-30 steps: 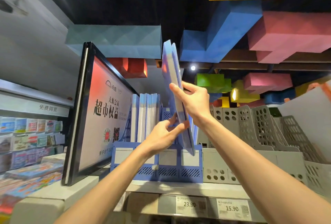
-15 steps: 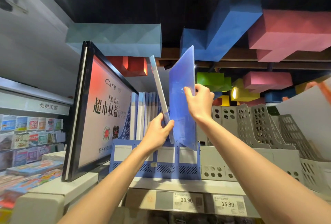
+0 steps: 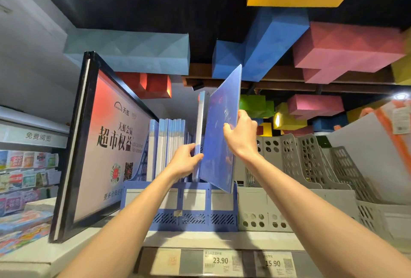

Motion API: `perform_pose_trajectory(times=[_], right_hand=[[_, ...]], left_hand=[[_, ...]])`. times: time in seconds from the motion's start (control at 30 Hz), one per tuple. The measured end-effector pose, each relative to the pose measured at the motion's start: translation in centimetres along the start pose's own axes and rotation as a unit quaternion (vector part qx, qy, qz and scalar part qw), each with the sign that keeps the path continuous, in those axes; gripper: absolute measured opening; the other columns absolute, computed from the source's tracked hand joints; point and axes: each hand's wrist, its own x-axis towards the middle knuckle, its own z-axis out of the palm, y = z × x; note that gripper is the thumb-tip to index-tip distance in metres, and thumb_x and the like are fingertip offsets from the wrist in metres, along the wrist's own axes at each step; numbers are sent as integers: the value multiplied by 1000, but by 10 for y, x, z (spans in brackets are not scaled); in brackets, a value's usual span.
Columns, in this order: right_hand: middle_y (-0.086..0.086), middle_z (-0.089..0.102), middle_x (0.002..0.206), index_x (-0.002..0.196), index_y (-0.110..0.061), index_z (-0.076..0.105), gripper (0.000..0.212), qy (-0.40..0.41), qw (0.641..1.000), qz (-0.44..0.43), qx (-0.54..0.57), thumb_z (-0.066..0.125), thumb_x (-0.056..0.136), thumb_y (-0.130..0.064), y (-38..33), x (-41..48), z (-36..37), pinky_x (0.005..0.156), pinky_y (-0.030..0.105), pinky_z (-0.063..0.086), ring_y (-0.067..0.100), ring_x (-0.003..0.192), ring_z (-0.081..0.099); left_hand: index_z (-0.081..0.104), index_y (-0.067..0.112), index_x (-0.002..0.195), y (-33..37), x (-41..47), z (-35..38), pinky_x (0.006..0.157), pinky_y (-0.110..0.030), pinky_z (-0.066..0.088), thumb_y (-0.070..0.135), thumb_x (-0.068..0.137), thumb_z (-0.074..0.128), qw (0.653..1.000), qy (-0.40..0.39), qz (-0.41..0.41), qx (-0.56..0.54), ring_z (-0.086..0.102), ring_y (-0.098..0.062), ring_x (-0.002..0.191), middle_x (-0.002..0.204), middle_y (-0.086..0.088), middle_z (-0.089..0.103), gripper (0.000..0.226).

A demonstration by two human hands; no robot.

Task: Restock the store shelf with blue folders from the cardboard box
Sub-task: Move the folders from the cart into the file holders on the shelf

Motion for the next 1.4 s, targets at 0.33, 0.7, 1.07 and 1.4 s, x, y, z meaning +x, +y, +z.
perform_pose_trajectory(times=[0.33,0.7,1.07,1.4], right_hand=[[12,68,103,108,-10,58,20,15,1000,-1,-9,60,89,-15,10,10,9,77,49,59,29,91,65],[11,69,102,112,-8,61,22,8,1000,-2,-9,58,90,-13,25,14,5,69,34,50,27,88,62],[7,70,113,123,-8,60,30,15,1000,-14,4,59,94,-13,24,10,2,67,18,40,13,86,56],[6,68,102,114,-2,64,22,39,999,-27,14,59,93,-6,18,2,-14,55,-3,35,1,69,50]], left_hand=[[41,16,152,-37,20,16,106,-31,45,14,99,63,1000,7,7,-13,50,-15,133,146,3,52,57],[16,19,162,-57,14,35,117,-33,31,20,105,54,1000,2,10,-19,30,-18,150,166,5,24,69],[23,11,160,-62,8,38,120,-43,33,21,104,55,998,27,-7,56,37,-24,147,163,-5,33,65],[25,10,159,-48,-4,33,104,-29,40,9,104,52,995,42,-2,86,50,-25,133,154,-11,45,61]])
